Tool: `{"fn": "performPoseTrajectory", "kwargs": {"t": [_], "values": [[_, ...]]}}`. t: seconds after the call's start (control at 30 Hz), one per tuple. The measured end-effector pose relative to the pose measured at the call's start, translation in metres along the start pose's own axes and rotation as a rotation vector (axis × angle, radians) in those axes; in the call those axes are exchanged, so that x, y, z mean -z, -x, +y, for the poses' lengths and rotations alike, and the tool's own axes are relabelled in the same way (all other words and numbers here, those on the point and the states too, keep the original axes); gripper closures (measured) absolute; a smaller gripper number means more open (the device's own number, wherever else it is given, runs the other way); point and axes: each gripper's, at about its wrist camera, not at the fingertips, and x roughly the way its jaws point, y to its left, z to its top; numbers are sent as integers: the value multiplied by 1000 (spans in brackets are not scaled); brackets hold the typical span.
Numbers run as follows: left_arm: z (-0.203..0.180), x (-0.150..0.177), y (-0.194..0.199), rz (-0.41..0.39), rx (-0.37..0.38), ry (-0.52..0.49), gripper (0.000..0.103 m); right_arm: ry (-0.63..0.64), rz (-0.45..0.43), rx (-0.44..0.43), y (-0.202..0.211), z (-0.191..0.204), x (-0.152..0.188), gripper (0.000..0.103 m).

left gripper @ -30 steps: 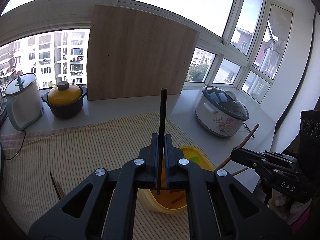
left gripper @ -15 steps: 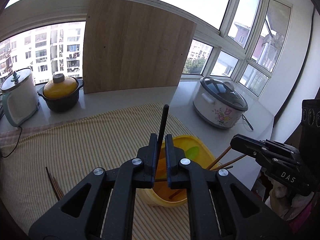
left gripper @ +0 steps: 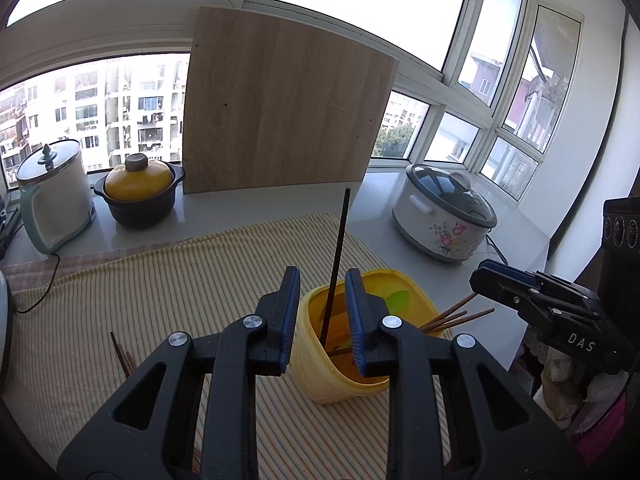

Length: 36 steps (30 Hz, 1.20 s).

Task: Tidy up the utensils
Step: 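Open both tools to drop the chopsticks into the yellow bin, then move both open tools down over the remaining chopsticks on the cloth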

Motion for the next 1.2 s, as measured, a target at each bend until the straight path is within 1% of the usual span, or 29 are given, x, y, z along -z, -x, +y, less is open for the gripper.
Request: {"fn": "performPoseTrajectory", "kwargs": {"t": [0.03, 0.1, 0.17, 0.2, 0.23, 0.27, 0.3, 0.37, 0.47, 0.5, 0.57, 0.67, 0.77, 0.9, 1.07, 1.2], "values": [[3, 0, 3, -3, -6, 0, 81, 2, -2, 0, 1, 2, 0, 69], [11, 1, 9, -11, -23, 2, 81, 9, -12, -1, 2, 6, 0, 56], [19, 3, 14, -15, -41, 7, 80, 18, -27, 4, 4, 11, 1, 49], [24, 4, 17, -16, -52, 11, 78, 24, -32, 5, 5, 14, 1, 48], [29, 5, 20, -17, -64, 16, 72, 30, -34, 3, 5, 17, 1, 48], [34, 6, 23, -17, -79, 22, 70, 34, -34, 0, 5, 20, 1, 45], [39, 7, 25, -15, -91, 30, 66, 38, -34, -4, 4, 23, 1, 40], [51, 10, 30, -9, -112, 45, 66, 49, -40, -12, 4, 30, 1, 34], [70, 17, 37, 8, -153, 69, 66, 76, -40, -22, 1, 43, 3, 32], [76, 20, 38, 15, -163, 78, 66, 84, -37, -28, -1, 47, 3, 29], [91, 27, 40, 33, -185, 99, 66, 93, -32, -48, -5, 55, 5, 25], [111, 40, 43, 57, -221, 128, 66, 116, -15, -74, -13, 71, 8, 24], [131, 54, 44, 87, -251, 164, 66, 140, 9, -102, -23, 86, 13, 19], [153, 69, 42, 124, -291, 209, 66, 162, 42, -139, -36, 105, 20, 19], [175, 88, 39, 172, -307, 248, 66, 208, 106, -177, -60, 131, 31, 17], [189, 107, 35, 219, -316, 271, 66, 214, 157, -210, -83, 146, 45, 17]]}}
